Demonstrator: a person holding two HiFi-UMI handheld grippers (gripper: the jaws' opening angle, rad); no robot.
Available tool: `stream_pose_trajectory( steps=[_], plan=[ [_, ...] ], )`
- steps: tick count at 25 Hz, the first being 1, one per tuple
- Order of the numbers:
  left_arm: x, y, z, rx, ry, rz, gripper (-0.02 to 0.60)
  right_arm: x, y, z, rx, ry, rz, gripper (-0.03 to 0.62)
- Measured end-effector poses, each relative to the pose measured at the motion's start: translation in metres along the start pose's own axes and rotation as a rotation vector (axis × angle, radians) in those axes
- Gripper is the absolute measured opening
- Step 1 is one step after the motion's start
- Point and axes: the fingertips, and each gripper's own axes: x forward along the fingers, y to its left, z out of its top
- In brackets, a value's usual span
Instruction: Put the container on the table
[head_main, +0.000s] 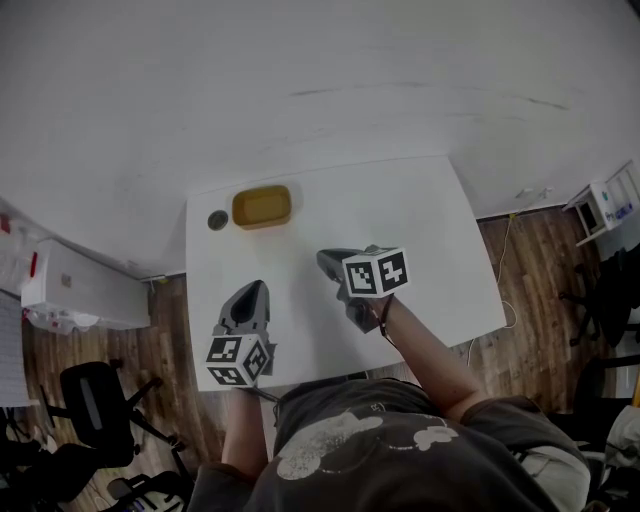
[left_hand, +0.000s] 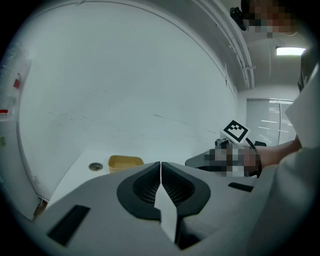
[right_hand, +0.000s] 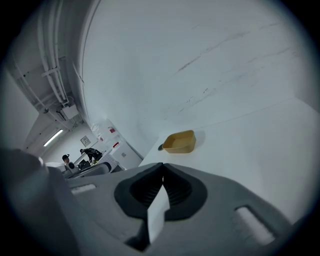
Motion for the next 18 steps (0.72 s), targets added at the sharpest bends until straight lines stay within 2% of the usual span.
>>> stream_pose_trajectory(
  steps=[4,10,18],
  plan=[
    [-0.008,-0.025,-0.007,-0.003,0.005,0.004,0.011,-0.026,0.0,-0.007,-0.03,-0.02,0.003,-0.002],
    [-0.019,-0.061,-0.023,0.006,0.019,0.034,0.011,-0.059,-0.006,-0.028,-0.017,-0.005,0.03,-0.002],
    [-0.031,-0.091,-0.043,0.019,0.036,0.1,0.011,-0.081,-0.004,-0.046,-0.055,0.03,0.123,-0.002]
  ],
)
